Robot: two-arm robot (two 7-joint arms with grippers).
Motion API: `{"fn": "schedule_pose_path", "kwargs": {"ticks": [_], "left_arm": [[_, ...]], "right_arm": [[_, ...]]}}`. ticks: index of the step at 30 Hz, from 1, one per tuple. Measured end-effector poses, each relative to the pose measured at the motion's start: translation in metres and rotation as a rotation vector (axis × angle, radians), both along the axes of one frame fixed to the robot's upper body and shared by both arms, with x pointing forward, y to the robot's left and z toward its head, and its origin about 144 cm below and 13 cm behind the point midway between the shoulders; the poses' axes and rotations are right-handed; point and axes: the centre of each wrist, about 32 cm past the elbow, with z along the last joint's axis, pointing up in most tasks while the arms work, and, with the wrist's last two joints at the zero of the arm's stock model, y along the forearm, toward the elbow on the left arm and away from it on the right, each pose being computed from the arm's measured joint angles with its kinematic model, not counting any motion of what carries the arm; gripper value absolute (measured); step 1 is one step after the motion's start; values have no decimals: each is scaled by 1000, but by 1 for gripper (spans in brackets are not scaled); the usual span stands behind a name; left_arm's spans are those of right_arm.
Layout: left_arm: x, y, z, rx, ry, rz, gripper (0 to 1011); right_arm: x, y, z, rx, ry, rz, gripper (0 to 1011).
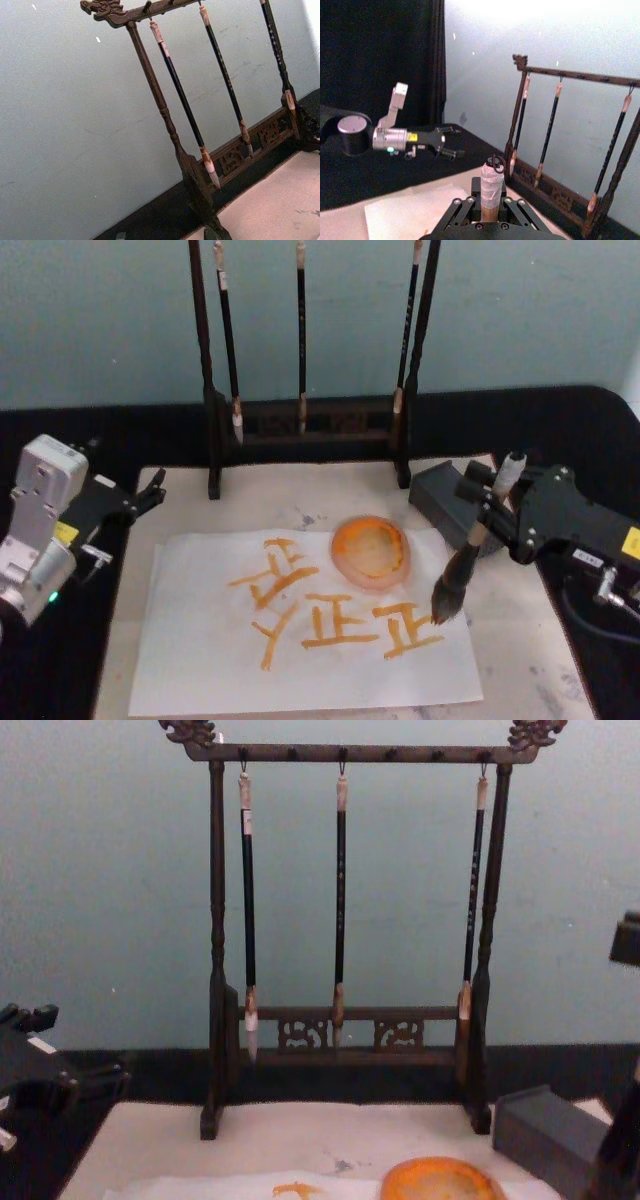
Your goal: Pick up the brush from the inkstone, write on the paper, then place the brush back to its original position.
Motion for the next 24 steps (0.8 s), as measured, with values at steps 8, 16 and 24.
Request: {"fn": "schedule_pose_path", "kwargs": {"ticks": [8, 16, 24], "left_arm": [[0, 0, 0, 0, 0, 0, 1010], [0, 0, 0, 0, 0, 0, 1010], [0, 0, 0, 0, 0, 0, 1010]], "right_arm": [[9, 8, 4, 60, -7, -38, 169], [28, 23, 5, 154, 62, -150, 169], [47, 40, 8, 248, 155, -242, 169]]}}
